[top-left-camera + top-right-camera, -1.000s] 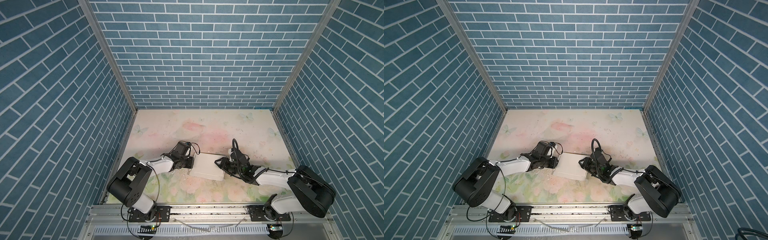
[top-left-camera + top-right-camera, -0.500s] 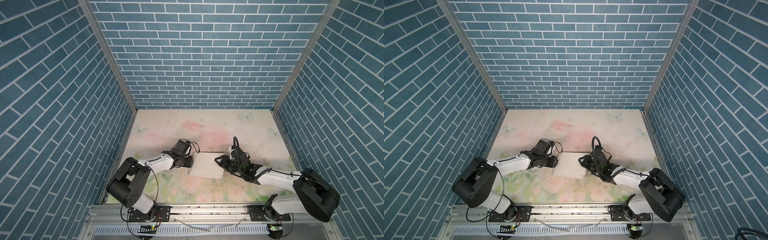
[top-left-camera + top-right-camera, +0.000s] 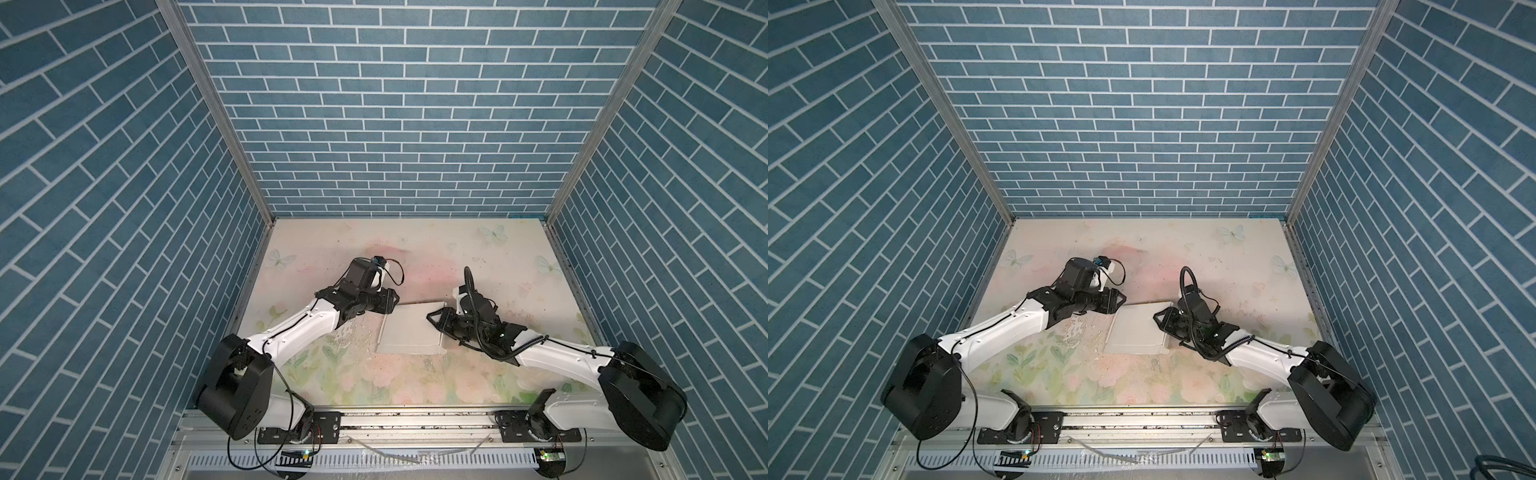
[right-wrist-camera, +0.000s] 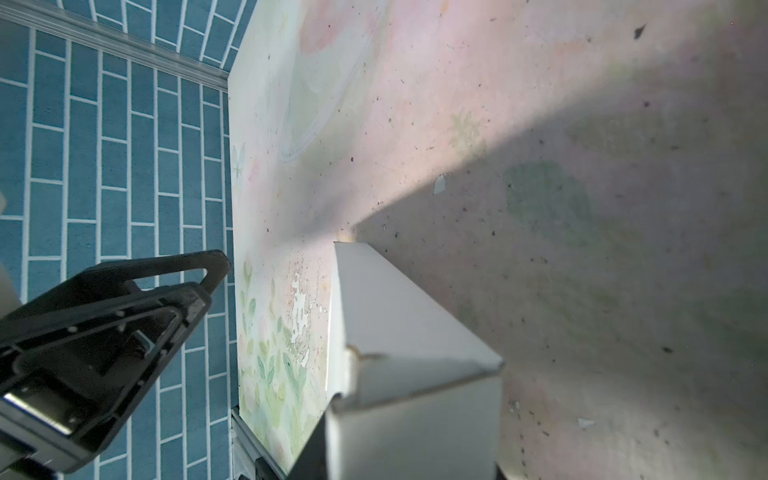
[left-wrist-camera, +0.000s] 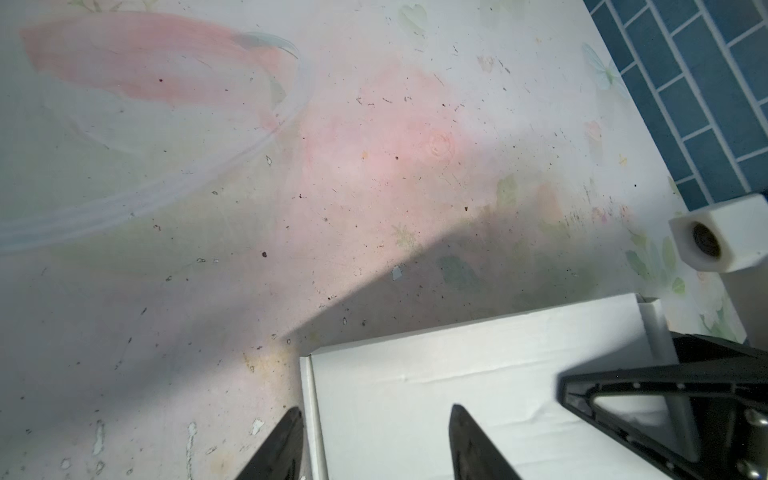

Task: Fold the paper box

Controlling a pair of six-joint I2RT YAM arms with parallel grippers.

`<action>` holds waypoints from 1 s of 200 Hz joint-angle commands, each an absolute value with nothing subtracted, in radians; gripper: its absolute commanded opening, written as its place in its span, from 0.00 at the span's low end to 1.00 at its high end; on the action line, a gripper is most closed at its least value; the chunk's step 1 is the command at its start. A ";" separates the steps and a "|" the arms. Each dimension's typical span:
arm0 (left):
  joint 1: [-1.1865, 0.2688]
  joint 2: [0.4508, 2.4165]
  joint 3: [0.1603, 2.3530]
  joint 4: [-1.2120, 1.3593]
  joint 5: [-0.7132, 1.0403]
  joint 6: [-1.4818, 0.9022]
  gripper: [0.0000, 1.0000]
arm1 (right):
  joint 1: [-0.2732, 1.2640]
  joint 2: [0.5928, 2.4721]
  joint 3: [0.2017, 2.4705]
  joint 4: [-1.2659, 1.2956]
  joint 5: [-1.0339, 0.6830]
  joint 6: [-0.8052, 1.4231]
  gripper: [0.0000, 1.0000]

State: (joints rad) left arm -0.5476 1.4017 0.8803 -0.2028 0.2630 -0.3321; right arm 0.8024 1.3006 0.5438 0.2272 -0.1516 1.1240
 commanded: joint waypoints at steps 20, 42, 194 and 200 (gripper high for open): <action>-0.526 1.423 0.815 -0.206 0.250 -0.313 0.40 | 0.809 1.253 0.601 0.042 -0.132 1.040 0.41; -0.511 1.426 0.767 -0.180 0.220 -0.315 0.33 | 0.810 1.238 0.629 -0.007 -0.130 1.042 0.47; -0.515 1.502 0.609 -0.037 0.219 -0.341 0.14 | 0.890 1.319 0.779 -0.071 -0.066 1.078 0.54; -0.517 1.504 0.605 -0.029 0.221 -0.345 0.14 | 0.895 1.326 0.790 -0.078 -0.062 1.080 0.54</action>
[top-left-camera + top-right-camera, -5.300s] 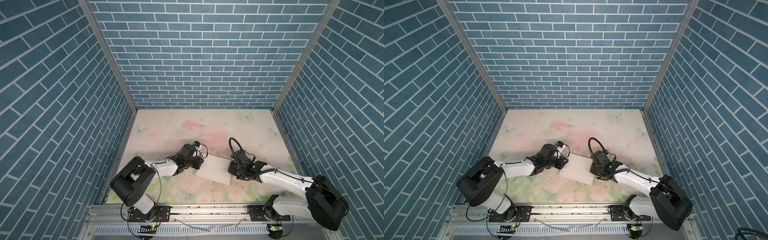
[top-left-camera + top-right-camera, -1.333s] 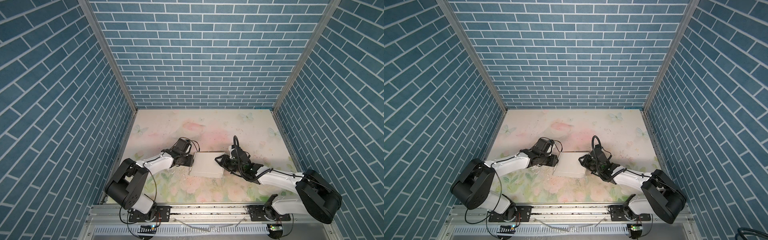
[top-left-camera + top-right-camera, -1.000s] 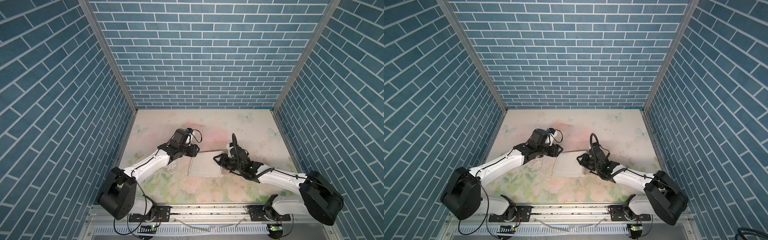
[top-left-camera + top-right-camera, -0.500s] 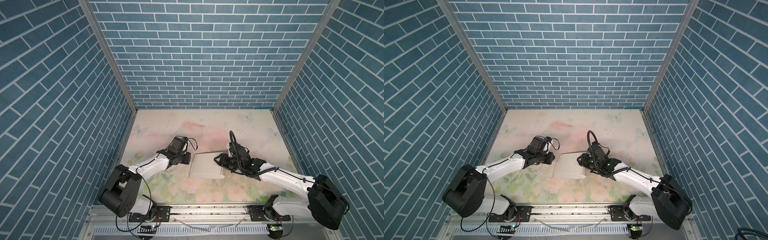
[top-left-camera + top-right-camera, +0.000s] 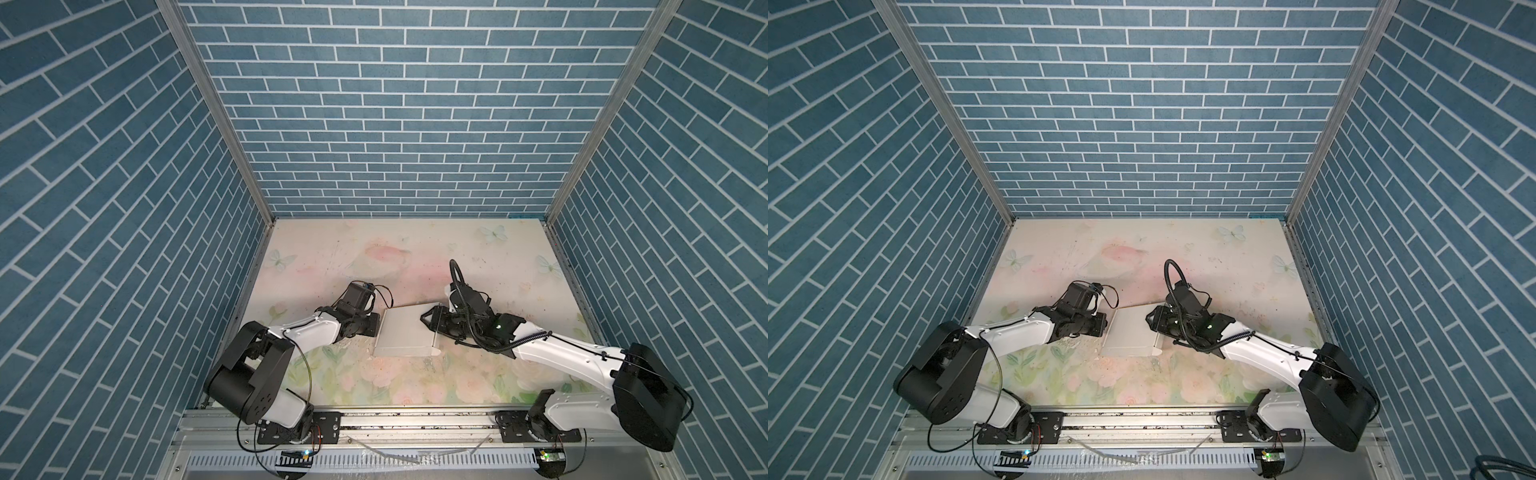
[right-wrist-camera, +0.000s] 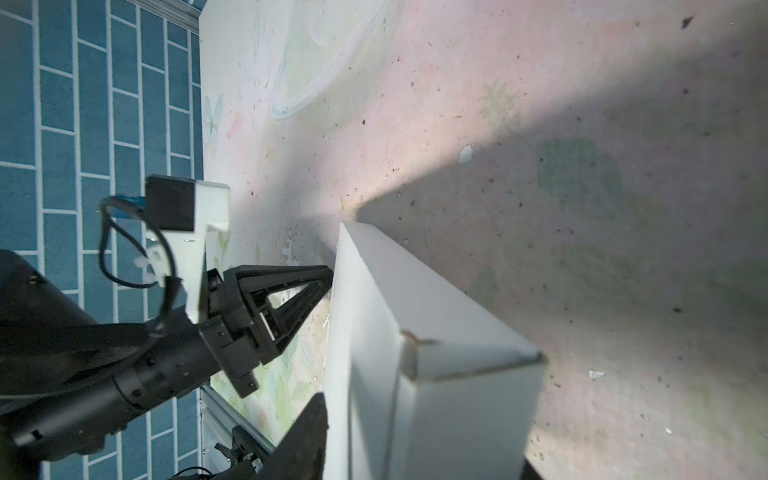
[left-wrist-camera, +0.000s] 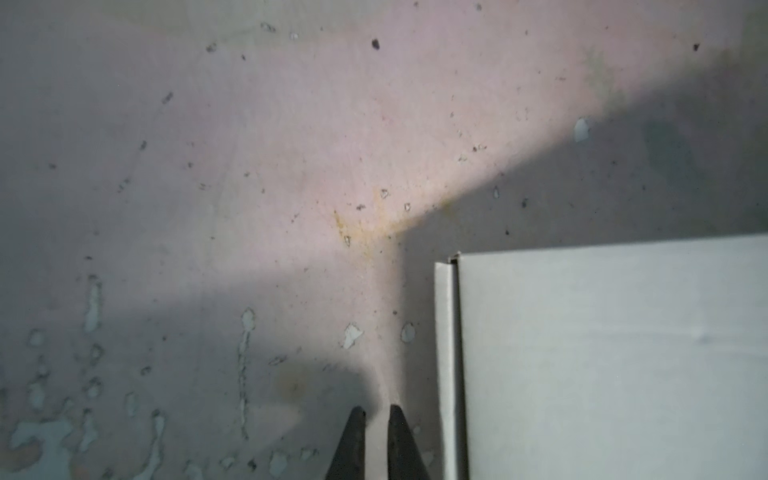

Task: Fold the paper box

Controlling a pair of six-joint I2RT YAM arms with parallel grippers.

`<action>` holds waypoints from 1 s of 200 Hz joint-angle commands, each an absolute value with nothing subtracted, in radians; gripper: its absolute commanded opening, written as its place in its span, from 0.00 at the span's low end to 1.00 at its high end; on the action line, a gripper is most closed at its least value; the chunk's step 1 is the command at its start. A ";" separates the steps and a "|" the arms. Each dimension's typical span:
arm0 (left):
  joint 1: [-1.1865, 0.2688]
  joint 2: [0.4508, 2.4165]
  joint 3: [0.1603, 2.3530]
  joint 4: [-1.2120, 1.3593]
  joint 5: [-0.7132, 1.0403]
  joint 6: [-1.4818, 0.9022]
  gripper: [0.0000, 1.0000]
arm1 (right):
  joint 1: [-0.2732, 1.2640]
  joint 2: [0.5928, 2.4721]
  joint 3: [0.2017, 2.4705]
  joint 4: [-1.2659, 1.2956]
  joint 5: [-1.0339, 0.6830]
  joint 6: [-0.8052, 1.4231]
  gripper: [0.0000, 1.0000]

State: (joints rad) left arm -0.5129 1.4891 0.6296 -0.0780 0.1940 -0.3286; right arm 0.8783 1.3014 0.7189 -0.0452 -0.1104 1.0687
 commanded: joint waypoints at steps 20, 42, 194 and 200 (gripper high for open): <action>-0.528 1.511 0.586 0.005 0.229 -0.362 0.13 | 0.906 1.351 0.815 -0.084 -0.047 1.106 0.56; -0.537 1.524 0.576 0.042 0.241 -0.377 0.13 | 0.922 1.383 0.844 -0.099 -0.033 1.137 0.58; -0.559 1.509 0.591 0.071 0.250 -0.396 0.16 | 0.972 1.463 0.909 -0.089 0.021 1.218 0.37; -0.558 1.508 0.594 0.068 0.250 -0.393 0.16 | 0.971 1.457 0.904 -0.091 0.024 1.217 0.37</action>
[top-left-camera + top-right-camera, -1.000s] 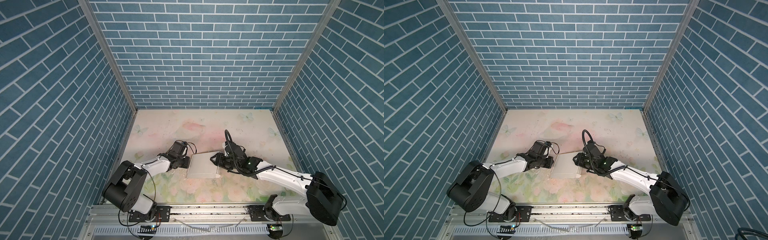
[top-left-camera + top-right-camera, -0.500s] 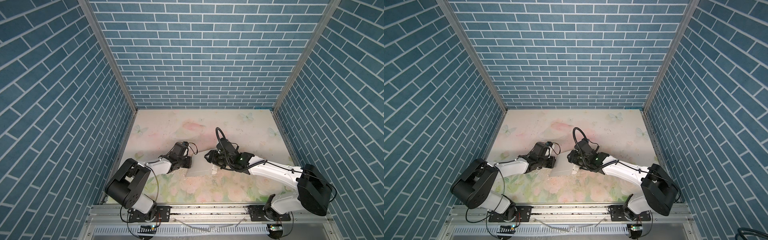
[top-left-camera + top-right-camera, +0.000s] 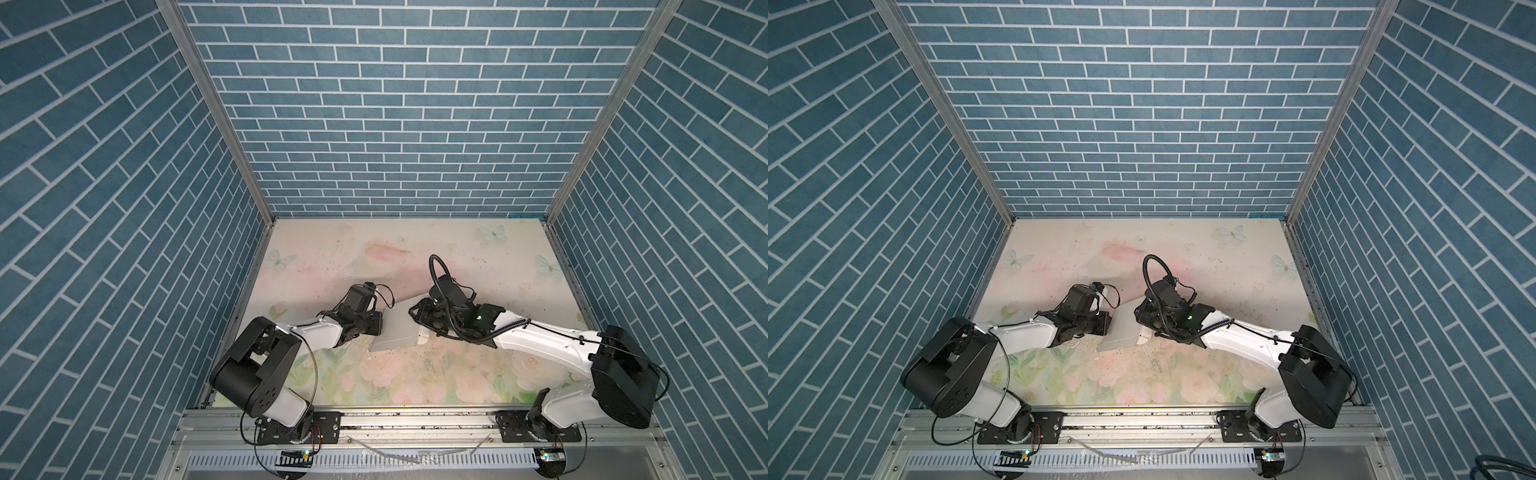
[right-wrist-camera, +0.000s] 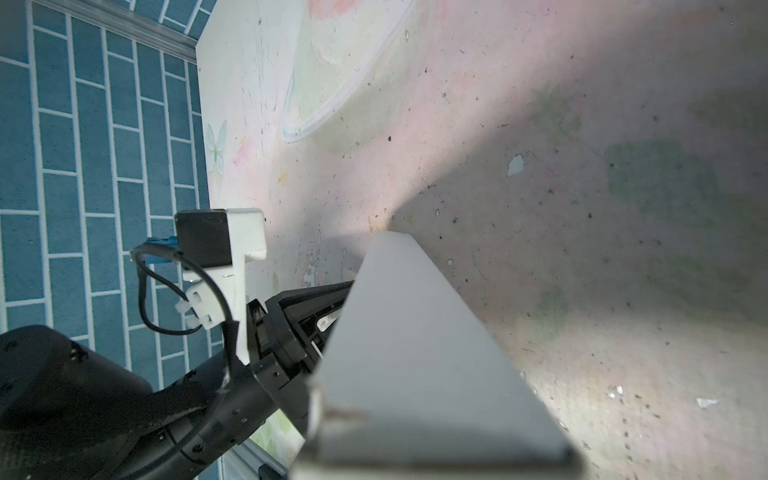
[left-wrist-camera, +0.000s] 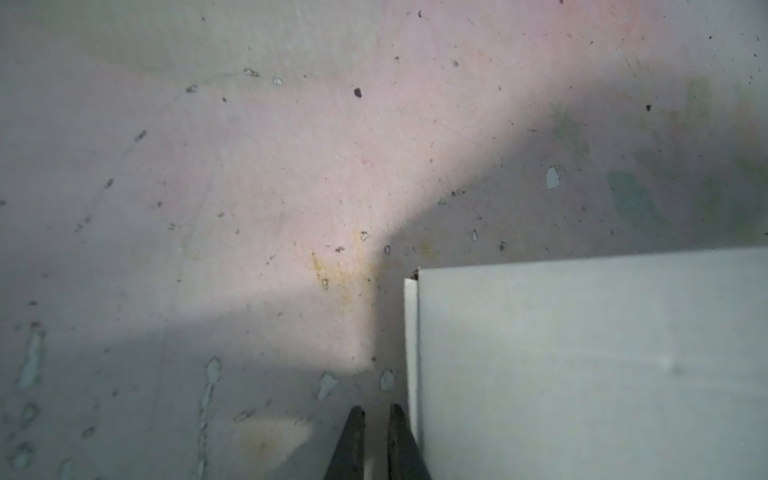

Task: Fold the paper box

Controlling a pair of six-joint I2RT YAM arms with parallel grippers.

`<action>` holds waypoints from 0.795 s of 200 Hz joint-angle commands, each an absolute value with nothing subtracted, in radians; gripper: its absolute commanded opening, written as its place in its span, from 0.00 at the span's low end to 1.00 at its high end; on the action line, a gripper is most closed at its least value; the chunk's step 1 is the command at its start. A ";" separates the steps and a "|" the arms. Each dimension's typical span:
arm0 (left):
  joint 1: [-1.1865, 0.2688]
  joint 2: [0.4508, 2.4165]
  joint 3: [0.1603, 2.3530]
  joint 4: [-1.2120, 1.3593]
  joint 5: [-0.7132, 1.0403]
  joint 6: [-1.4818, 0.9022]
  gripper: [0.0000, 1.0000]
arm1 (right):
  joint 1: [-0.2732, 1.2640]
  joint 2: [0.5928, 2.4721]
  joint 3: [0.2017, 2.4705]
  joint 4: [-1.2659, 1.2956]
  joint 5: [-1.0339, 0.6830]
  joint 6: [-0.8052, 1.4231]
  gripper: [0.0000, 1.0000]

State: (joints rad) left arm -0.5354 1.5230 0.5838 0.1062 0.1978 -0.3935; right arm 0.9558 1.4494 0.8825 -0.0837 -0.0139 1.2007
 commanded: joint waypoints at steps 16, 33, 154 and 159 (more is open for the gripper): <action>-0.559 1.509 0.598 0.066 0.248 -0.393 0.16 | 0.971 1.440 0.893 -0.101 0.036 1.218 0.33; -0.558 1.512 0.600 0.067 0.251 -0.394 0.16 | 0.971 1.426 0.884 -0.110 0.042 1.215 0.27; -0.381 1.271 0.926 -0.269 0.256 -0.300 0.82 | 0.867 1.184 0.867 -0.236 0.003 1.094 0.18; -0.375 1.265 0.940 -0.270 0.264 -0.300 0.85 | 0.851 1.168 0.877 -0.249 -0.008 1.075 0.18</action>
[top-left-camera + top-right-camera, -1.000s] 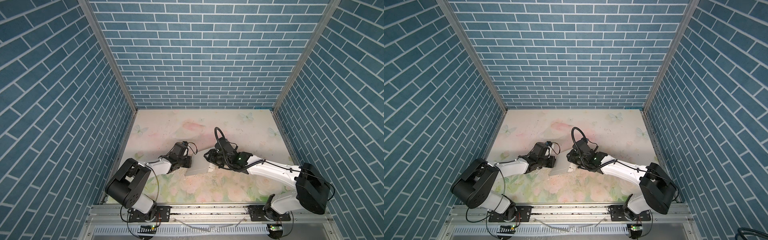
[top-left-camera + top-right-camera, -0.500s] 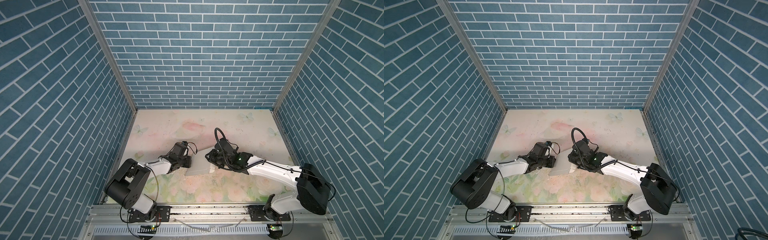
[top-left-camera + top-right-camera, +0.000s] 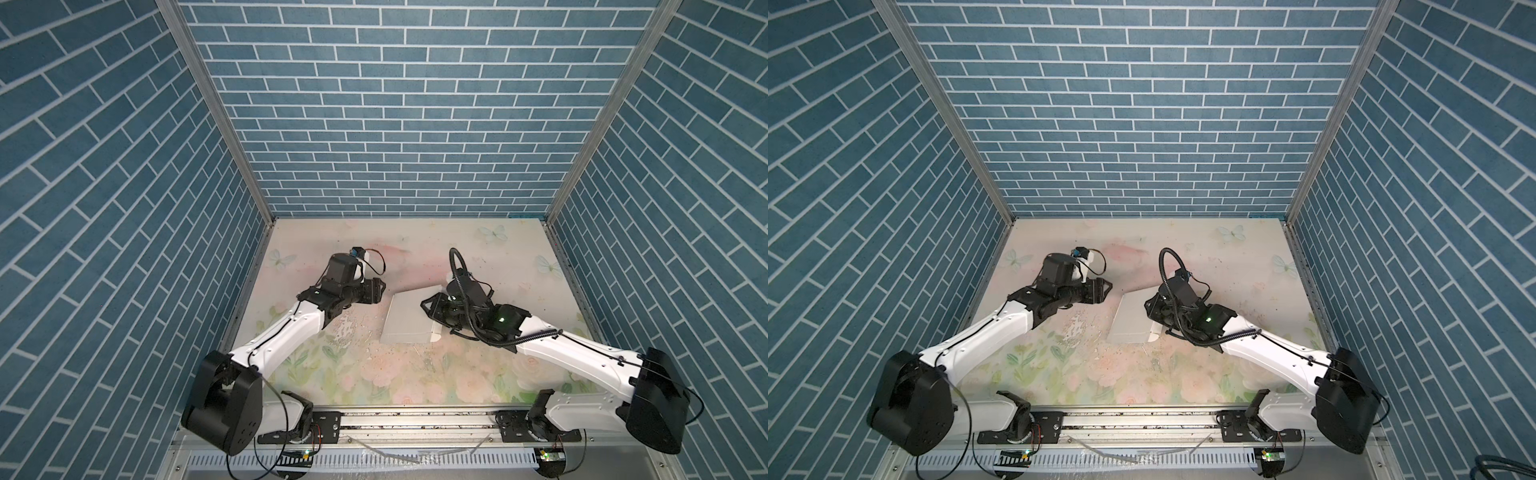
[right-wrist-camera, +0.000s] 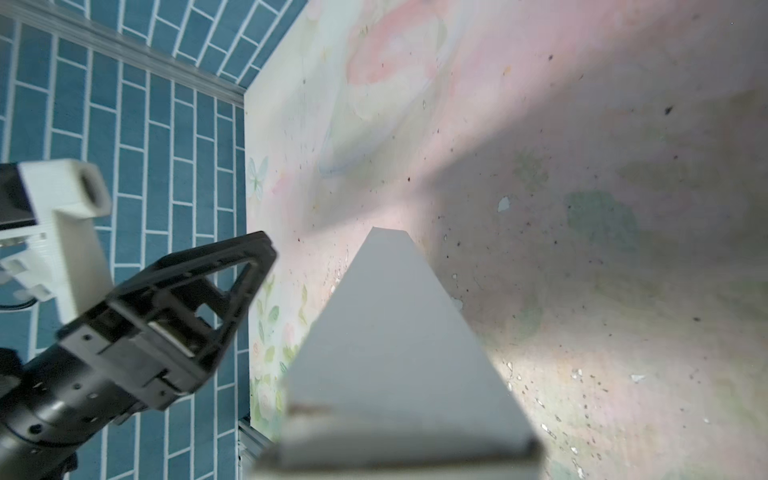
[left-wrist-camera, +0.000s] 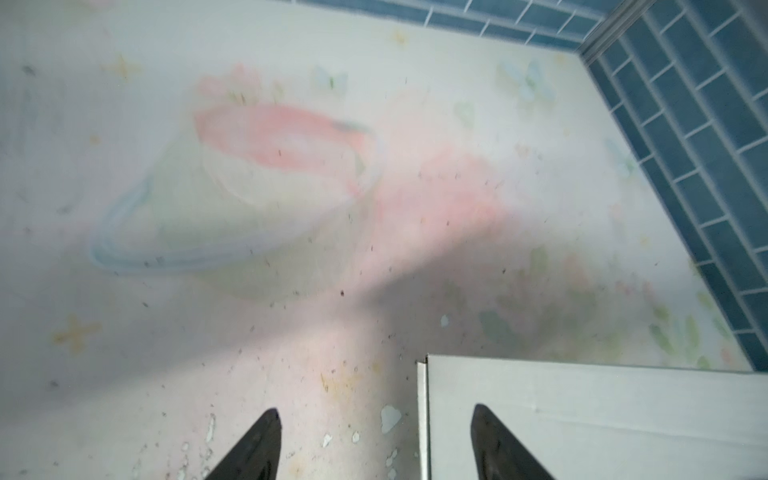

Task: Fold the paper box
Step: 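Lift the white box with both grippers and raise it upright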

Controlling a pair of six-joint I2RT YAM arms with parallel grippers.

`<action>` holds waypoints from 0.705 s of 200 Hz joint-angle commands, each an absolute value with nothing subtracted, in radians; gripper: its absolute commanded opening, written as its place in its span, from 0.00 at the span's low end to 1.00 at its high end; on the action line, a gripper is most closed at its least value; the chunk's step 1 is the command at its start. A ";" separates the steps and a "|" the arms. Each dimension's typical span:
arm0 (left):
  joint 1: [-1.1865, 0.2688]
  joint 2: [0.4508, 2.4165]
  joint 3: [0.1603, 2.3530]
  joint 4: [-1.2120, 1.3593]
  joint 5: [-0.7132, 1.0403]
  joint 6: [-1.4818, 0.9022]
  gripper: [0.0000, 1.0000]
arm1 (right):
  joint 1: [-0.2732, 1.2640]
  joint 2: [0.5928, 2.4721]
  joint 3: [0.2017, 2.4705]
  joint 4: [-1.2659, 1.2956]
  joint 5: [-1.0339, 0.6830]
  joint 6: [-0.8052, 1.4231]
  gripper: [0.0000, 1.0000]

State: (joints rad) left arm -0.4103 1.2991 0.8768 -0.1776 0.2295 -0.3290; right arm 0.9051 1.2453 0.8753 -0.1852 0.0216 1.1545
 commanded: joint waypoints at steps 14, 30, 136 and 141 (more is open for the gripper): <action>-0.362 1.258 0.972 -0.252 0.293 -0.305 0.91 | 0.801 1.134 0.910 -0.292 -0.056 1.026 0.18; -0.347 1.263 0.992 -0.200 0.351 -0.331 0.99 | 0.733 1.102 0.951 -0.329 -0.132 0.968 0.18; -0.314 1.502 1.014 0.448 0.902 -0.632 0.97 | 0.362 1.217 1.198 -0.330 -0.702 0.740 0.16; -0.314 1.515 1.006 0.488 0.920 -0.661 0.96 | 0.356 1.223 1.205 -0.323 -0.712 0.732 0.16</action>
State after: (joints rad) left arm -0.3229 1.4628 1.0027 0.2729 0.7650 -0.5217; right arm 0.3817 1.1973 1.1290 -0.3290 -0.5728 0.8322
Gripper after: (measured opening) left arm 0.974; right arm 0.287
